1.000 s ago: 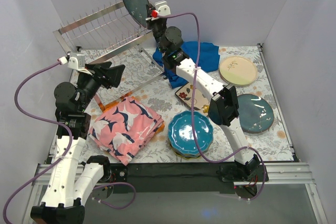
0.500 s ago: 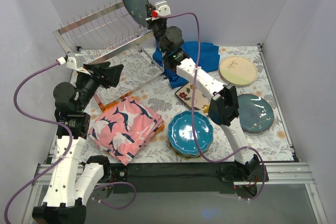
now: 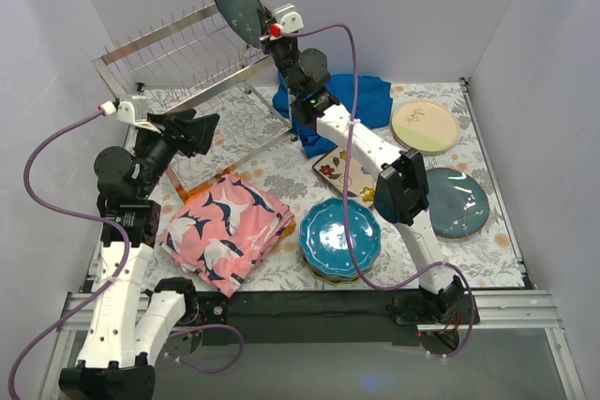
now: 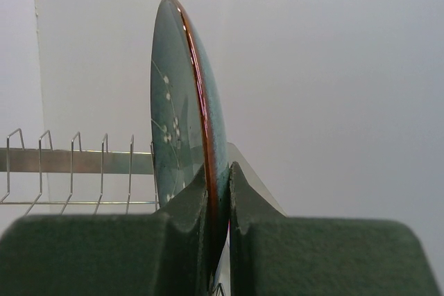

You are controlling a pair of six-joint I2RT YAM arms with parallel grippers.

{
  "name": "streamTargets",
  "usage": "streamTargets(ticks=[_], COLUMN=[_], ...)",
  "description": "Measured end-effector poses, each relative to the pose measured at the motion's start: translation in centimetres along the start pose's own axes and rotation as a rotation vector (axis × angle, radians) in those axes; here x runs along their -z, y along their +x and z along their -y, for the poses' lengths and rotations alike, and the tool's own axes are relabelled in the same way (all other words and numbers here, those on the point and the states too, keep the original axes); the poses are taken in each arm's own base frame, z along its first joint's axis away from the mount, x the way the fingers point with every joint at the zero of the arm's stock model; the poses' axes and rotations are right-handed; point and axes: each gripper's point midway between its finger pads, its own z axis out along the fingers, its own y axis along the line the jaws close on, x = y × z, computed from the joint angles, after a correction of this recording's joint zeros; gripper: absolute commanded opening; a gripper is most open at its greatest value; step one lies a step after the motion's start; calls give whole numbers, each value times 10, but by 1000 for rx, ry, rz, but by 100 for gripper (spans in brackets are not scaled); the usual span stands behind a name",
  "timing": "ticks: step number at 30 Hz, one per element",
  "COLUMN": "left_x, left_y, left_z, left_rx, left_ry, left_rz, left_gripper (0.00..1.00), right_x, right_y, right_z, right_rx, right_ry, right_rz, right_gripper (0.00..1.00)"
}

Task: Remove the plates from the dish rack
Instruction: Unload the plate from the dish rack.

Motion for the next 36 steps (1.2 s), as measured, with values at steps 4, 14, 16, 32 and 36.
streamTargets(ticks=[4, 14, 16, 32, 36], left_x=[-1, -8, -11, -22, -22], left_y=[1, 9, 12, 39, 39], left_z=[-2, -14, -20, -54, -54], left_rx=[1, 11, 10, 22, 22], left_ry=[-4, -36, -52, -154, -154], left_rz=[-3, -24, -31, -109, -109], left_gripper=[68, 68, 68, 68, 68], right_x=[0, 0, 0, -5, -5], right_y=[-1, -3, -5, -34, -32], right_z=[-2, 0, 2, 3, 8], right_rx=[0, -30, -54, -299, -340], right_ry=[-11, 3, 15, -13, 8], right_rz=[6, 17, 25, 124, 120], right_gripper=[1, 1, 1, 1, 1])
